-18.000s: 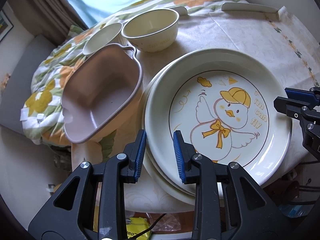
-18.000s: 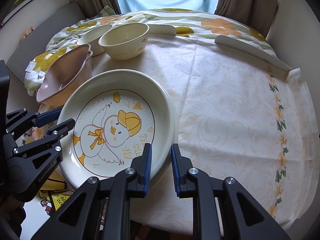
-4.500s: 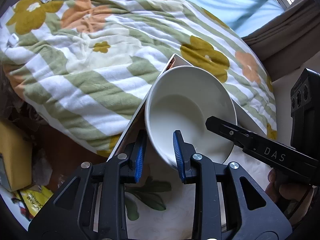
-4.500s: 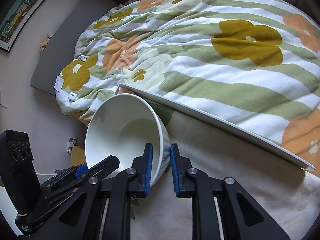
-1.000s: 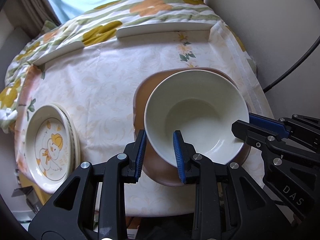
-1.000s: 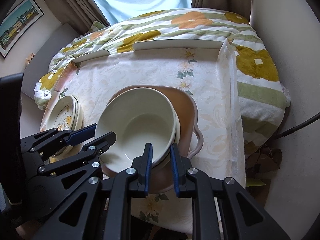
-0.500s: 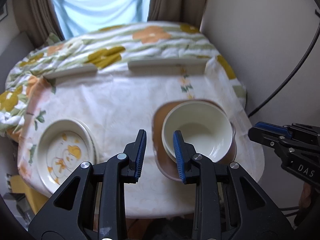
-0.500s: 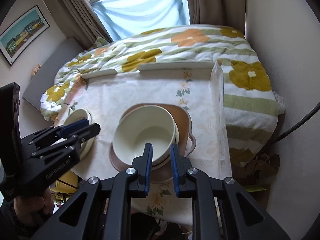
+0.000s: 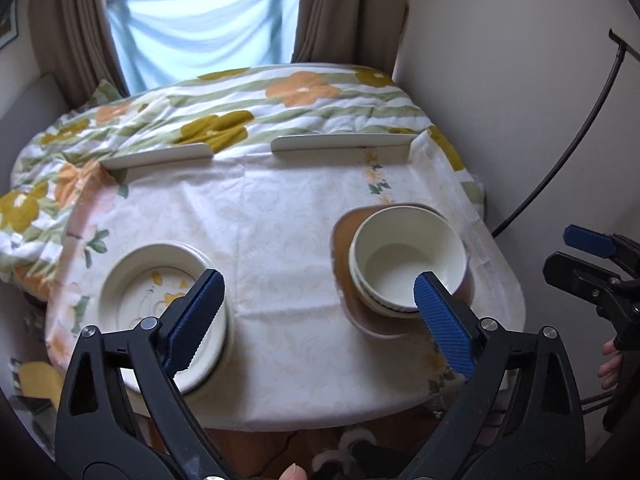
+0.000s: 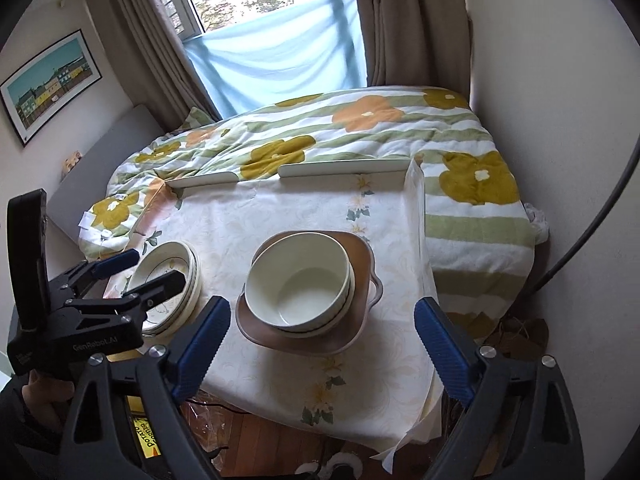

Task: Organize plates and bowls

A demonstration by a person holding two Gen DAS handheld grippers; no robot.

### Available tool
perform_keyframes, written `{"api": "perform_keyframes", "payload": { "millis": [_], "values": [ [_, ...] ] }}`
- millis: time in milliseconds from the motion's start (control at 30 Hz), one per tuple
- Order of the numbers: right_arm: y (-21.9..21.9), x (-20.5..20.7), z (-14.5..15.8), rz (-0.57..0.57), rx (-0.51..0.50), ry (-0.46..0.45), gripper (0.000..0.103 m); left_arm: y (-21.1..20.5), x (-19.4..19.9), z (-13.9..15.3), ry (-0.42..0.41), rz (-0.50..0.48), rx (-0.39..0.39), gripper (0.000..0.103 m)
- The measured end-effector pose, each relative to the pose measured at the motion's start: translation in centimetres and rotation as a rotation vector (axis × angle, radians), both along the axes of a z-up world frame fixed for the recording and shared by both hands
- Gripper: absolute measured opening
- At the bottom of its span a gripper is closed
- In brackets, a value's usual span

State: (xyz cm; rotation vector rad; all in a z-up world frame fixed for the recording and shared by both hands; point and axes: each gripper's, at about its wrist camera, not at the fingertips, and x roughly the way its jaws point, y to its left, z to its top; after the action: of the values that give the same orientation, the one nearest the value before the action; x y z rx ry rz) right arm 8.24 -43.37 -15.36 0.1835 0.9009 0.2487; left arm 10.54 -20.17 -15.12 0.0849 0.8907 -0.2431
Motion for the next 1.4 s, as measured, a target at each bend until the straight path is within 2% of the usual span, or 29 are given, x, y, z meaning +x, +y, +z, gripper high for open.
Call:
{"api": "perform_keyframes", "payload": {
  "millis": [133, 200, 267, 433, 600, 667, 733, 800, 867, 933, 967, 1033, 1133, 1200, 1333, 1400],
  "values": [
    [-0.9, -0.5, 0.5, 0.005, 0.005, -0.012, 0.092, 0.8, -0.5, 2.0, -0.092, -0.017, 0.055, 0.096],
    [-1.3, -0.2, 0.4, 0.012, -0.028, 0.031, 0.092, 1.1, -0.2, 2.4, -0.097, -0.056, 0.066, 0.103],
    [-1.5, 0.6, -0.3, 0.019, -0.091, 0.103, 0.092, 1.1, 0.9, 1.3, -0.027, -0.107, 0.075, 0.103],
    [-1.1, 2.8, -3.1, 0.044, -0.219, 0.219, 0.092, 0.4, 3.4, -3.2, 0.163, -0.160, 0.100, 0.103],
    [-0.8, 5.0, -6.7, 0.109, -0.231, 0.329, 0.091, -0.8, 5.5, -6.7, 0.304, -0.176, 0.095, 0.102],
    [-0.5, 6.0, -8.1, 0.137, -0.245, 0.374, 0.087, -1.4, 6.1, -7.8, 0.354, -0.187, 0.101, 0.102],
    [0.0, 6.7, -9.3, 0.169, -0.245, 0.421, 0.076, -2.0, 6.6, -8.7, 0.394, -0.204, 0.111, 0.100],
    [0.0, 7.4, -10.3, 0.176, -0.228, 0.477, 0.075, -2.6, 7.0, -9.6, 0.428, -0.215, 0.135, 0.096],
    [0.2, 8.0, -11.0, 0.193, -0.211, 0.503, 0.068, -3.2, 7.2, -10.5, 0.463, -0.224, 0.147, 0.086],
    [0.5, 8.3, -11.6, 0.227, -0.209, 0.519, 0.057, -3.8, 7.3, -11.2, 0.489, -0.233, 0.137, 0.081],
    [0.8, 8.5, -11.9, 0.241, -0.213, 0.523, 0.055, -4.1, 7.4, -11.5, 0.499, -0.238, 0.140, 0.076],
    [1.2, 8.8, -12.5, 0.263, -0.208, 0.531, 0.044, -4.8, 7.6, -12.2, 0.514, -0.249, 0.145, 0.067],
    [1.7, 8.9, -13.4, 0.298, -0.174, 0.541, 0.032, -5.6, 7.6, -13.2, 0.535, -0.262, 0.146, 0.056],
    [1.9, 8.9, -14.0, 0.316, -0.168, 0.538, 0.030, -5.8, 7.8, -13.7, 0.545, -0.265, 0.130, 0.050],
    [2.2, 8.9, -14.9, 0.343, -0.137, 0.533, 0.022, -6.7, 7.7, -14.7, 0.554, -0.278, 0.114, 0.030],
    [2.4, 8.6, -15.1, 0.349, -0.142, 0.508, 0.022, -6.9, 7.5, -14.8, 0.565, -0.287, 0.071, 0.025]
  ]
}}
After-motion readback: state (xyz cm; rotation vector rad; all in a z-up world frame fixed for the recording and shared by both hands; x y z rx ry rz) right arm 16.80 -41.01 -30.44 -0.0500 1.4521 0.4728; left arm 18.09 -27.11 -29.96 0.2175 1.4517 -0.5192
